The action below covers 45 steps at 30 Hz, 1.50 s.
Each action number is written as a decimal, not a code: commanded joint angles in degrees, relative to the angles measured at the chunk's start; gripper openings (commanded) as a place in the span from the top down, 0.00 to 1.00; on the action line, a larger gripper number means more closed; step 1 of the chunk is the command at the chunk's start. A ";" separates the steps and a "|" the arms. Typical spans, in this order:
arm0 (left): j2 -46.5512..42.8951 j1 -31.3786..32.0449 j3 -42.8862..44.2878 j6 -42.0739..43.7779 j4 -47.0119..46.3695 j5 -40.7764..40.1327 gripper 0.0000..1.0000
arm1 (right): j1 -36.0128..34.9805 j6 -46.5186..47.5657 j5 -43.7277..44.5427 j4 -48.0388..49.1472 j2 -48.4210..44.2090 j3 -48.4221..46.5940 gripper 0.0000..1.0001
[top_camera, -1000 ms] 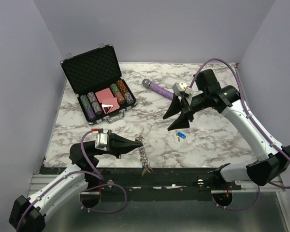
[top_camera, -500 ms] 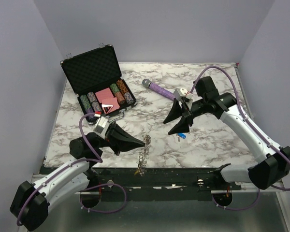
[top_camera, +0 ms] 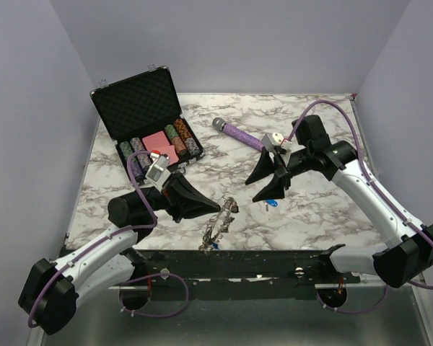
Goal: Put the keys on the keyring
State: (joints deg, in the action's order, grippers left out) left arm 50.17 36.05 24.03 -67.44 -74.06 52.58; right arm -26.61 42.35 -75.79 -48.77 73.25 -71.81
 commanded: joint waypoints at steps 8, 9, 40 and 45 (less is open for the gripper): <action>1.50 -0.55 5.76 -7.52 -17.08 2.09 1.00 | 0.33 -4.81 0.02 2.19 -1.80 -1.66 0.36; 1.86 -0.55 6.37 -8.14 -17.17 2.35 1.00 | 0.33 -5.08 0.29 2.19 -1.80 -2.01 0.36; 3.00 -0.63 14.73 -14.66 -16.82 6.04 1.00 | 0.33 -9.47 6.35 4.04 -3.91 -2.54 0.35; -2.69 -0.81 11.66 10.76 8.67 8.77 1.00 | 1.30 -13.77 14.95 3.95 -4.26 -5.26 0.34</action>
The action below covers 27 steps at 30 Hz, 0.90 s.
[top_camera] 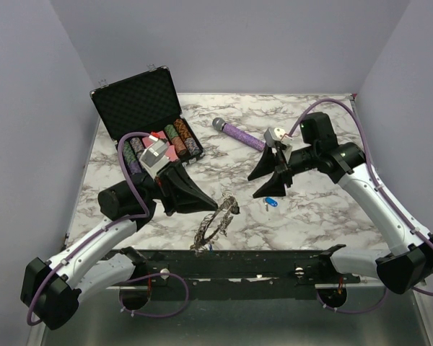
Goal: Put the keys on the keyring
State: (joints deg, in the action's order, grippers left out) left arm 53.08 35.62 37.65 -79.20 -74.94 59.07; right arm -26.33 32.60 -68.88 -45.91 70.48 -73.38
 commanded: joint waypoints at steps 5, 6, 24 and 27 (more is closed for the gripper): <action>-10.45 -0.37 0.23 55.51 48.70 -4.47 1.00 | 1.54 -0.88 9.82 -8.03 -0.34 -11.24 0.31; -10.28 -0.37 0.23 56.69 50.48 -6.58 1.00 | 1.54 -0.61 8.86 -8.75 0.09 -12.21 0.30; 1.32 5.69 2.60 61.35 52.87 -18.10 1.00 | 1.45 10.20 0.50 -15.00 8.80 -12.31 0.27; 3.16 7.88 4.09 62.23 54.63 -22.40 1.00 | 0.32 10.20 2.08 -15.52 9.15 -13.10 0.30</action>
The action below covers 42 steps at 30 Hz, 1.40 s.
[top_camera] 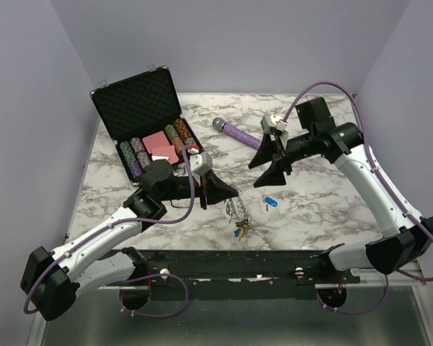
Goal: Put the keys on the keyring
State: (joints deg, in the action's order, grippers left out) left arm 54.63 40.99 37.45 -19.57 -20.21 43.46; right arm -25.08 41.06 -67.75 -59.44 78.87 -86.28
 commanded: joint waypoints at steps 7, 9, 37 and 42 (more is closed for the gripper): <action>3.20 5.68 4.39 4.02 -1.32 -15.25 1.00 | -2.69 1.74 3.32 -1.82 1.11 2.17 0.39; 3.20 5.77 3.77 3.75 -2.38 -16.30 1.00 | -2.69 1.92 3.23 -2.26 1.63 1.99 0.43; -21.13 5.68 -13.36 14.56 -2.20 -11.03 1.00 | 16.38 -16.80 9.47 19.71 -7.68 20.09 0.18; -24.66 5.59 -18.02 13.69 -5.80 -11.73 1.00 | 16.56 -4.78 15.26 14.72 -3.30 23.44 0.17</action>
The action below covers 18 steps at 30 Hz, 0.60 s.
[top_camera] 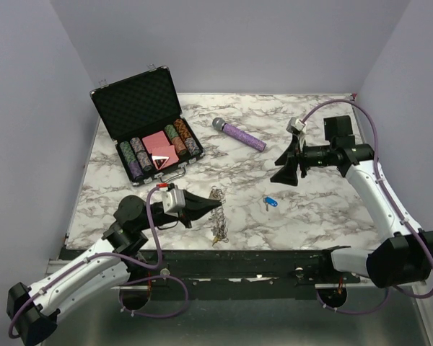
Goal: Put the keys on the keyring
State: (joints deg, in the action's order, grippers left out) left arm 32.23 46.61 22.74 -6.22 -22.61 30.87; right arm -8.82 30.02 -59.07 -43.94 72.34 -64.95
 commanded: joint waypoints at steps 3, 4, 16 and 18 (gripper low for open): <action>-2.78 0.06 -4.90 0.07 -6.03 1.12 1.00 | 0.29 11.35 7.13 -4.38 9.03 1.76 0.19; -2.87 0.06 -4.90 0.24 -6.04 1.12 1.00 | 0.29 11.64 7.30 -4.57 10.44 1.93 0.20; -2.35 -0.03 -6.39 0.15 -9.03 1.64 1.00 | 0.21 3.29 8.63 8.44 13.44 9.58 0.24; -1.82 -0.03 -6.57 0.24 -9.47 2.08 1.00 | 0.29 5.30 6.69 5.98 14.76 8.26 0.24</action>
State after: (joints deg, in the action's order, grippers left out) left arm 29.91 46.63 16.51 -6.24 -26.79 30.94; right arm -8.75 35.44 -49.87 -39.29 85.30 -55.16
